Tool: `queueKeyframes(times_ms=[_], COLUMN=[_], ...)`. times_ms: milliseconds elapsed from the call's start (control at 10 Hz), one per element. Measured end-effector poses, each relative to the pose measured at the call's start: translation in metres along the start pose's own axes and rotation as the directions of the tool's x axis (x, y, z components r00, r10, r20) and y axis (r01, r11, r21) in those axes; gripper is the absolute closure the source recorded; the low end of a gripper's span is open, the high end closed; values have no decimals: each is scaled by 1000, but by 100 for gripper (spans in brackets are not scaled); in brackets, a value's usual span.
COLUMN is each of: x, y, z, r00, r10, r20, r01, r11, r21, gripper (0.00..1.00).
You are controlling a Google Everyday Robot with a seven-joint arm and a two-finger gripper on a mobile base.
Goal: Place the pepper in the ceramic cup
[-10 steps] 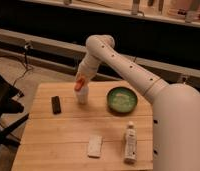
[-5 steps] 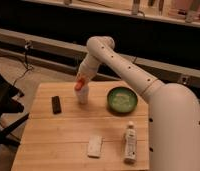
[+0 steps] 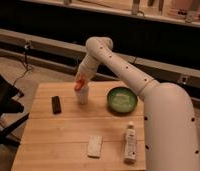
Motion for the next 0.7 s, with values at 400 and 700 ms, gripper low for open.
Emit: queueKeyframes(times_ms=[400,700], x=[0,-1], y=[1,0], z=[-7,-3], r00=[1000,1000], r10=[2,-2], r20=[1,5], r01=[-2,2], r11=[1000,1000], r21=[1,-3], gripper=[20,20])
